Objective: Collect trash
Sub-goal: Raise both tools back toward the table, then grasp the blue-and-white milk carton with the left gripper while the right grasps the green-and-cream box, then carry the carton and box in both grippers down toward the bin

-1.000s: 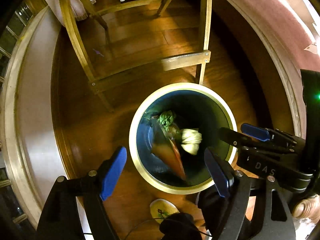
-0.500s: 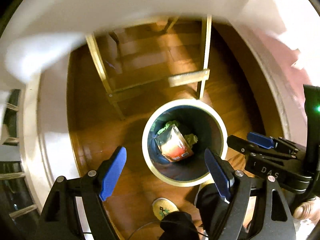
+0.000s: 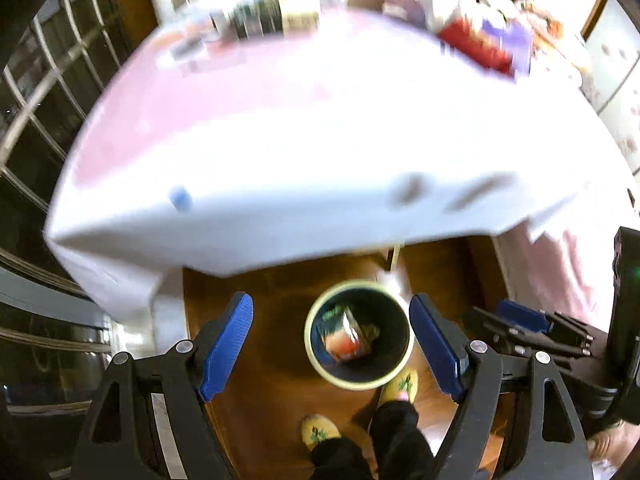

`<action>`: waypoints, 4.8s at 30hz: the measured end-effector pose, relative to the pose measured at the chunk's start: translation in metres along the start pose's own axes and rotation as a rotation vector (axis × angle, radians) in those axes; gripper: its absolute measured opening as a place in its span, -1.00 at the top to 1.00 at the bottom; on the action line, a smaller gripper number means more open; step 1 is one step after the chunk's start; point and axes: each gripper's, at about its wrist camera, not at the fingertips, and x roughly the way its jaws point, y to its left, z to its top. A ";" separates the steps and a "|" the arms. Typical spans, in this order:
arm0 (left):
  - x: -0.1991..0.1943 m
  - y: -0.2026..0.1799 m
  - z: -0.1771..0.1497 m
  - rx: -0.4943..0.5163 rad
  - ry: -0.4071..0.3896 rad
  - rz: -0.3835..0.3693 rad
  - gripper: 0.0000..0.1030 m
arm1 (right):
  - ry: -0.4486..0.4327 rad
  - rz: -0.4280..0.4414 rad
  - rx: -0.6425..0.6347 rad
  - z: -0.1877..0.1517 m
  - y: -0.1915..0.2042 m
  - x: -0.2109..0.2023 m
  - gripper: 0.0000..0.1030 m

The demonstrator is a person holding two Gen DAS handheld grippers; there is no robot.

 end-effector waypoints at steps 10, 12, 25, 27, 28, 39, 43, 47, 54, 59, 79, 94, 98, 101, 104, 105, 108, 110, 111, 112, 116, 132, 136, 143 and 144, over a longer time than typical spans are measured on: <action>-0.107 0.003 0.061 -0.065 -0.139 0.053 -0.58 | -0.089 0.050 -0.186 0.074 0.063 -0.097 -0.07; -0.125 0.001 0.071 -0.080 -0.160 0.067 -0.59 | -0.102 0.071 -0.213 0.087 0.071 -0.111 -0.07; -0.174 -0.008 0.123 -0.143 -0.262 0.153 -0.59 | -0.167 0.200 -0.403 0.163 0.102 -0.154 -0.07; -0.176 -0.006 0.131 -0.152 -0.257 0.157 -0.59 | -0.172 0.208 -0.430 0.175 0.110 -0.150 -0.07; -0.175 -0.005 0.134 -0.155 -0.252 0.159 -0.59 | -0.174 0.211 -0.438 0.179 0.113 -0.148 -0.07; -0.117 0.037 0.183 -0.131 -0.133 0.141 -0.58 | -0.114 0.232 -0.374 0.244 0.139 -0.087 -0.07; -0.084 0.070 0.218 -0.092 -0.083 0.099 -0.57 | -0.099 0.203 -0.315 0.272 0.149 -0.054 -0.07; -0.047 0.113 0.265 -0.059 -0.045 0.031 -0.54 | -0.062 0.209 -0.219 0.304 0.157 -0.011 -0.07; 0.012 0.163 0.332 0.029 -0.005 -0.024 -0.48 | -0.009 0.216 -0.087 0.347 0.161 0.065 -0.06; 0.052 0.177 0.359 0.066 0.047 -0.070 -0.42 | 0.008 0.296 -0.045 0.360 0.163 0.096 -0.06; 0.125 0.161 0.399 0.230 0.131 -0.095 -0.33 | -0.082 0.400 -0.017 0.345 0.169 0.050 0.78; 0.129 0.136 0.388 0.260 0.067 -0.151 0.36 | -0.124 0.318 0.107 0.320 0.139 0.019 0.79; 0.101 0.131 0.372 0.214 -0.010 -0.182 0.36 | -0.122 0.305 0.084 0.313 0.146 0.011 0.79; 0.078 0.125 0.354 0.182 -0.036 -0.195 0.36 | -0.119 0.288 0.054 0.307 0.150 0.005 0.79; 0.051 0.116 0.331 0.161 -0.066 -0.198 0.36 | -0.112 0.283 0.025 0.297 0.150 -0.006 0.80; 0.043 0.113 0.323 0.157 -0.073 -0.198 0.36 | -0.112 0.286 0.014 0.293 0.150 -0.010 0.80; 0.020 0.098 0.291 0.135 -0.086 -0.192 0.36 | -0.108 0.284 -0.035 0.277 0.149 -0.026 0.80; 0.005 0.085 0.263 0.121 -0.090 -0.180 0.36 | -0.103 0.280 -0.079 0.261 0.145 -0.040 0.80; 0.000 0.081 0.255 0.118 -0.092 -0.176 0.36 | -0.102 0.280 -0.096 0.255 0.143 -0.046 0.80; -0.009 0.072 0.237 0.108 -0.097 -0.170 0.36 | -0.102 0.279 -0.119 0.245 0.139 -0.055 0.80; -0.031 0.043 0.180 0.058 -0.110 -0.154 0.36 | -0.108 0.270 -0.196 0.204 0.121 -0.088 0.80; -0.059 -0.052 0.010 0.046 -0.037 -0.084 0.36 | 0.021 0.246 -0.268 0.033 0.011 -0.123 0.80; -0.040 -0.063 -0.016 0.079 0.014 -0.064 0.36 | 0.064 0.234 -0.224 0.007 -0.003 -0.100 0.80; 0.021 -0.067 -0.058 0.080 0.117 -0.089 0.36 | 0.125 0.148 -0.157 -0.028 -0.028 -0.031 0.80; 0.037 -0.066 -0.066 0.080 0.138 -0.093 0.36 | 0.131 0.134 -0.143 -0.032 -0.032 -0.020 0.80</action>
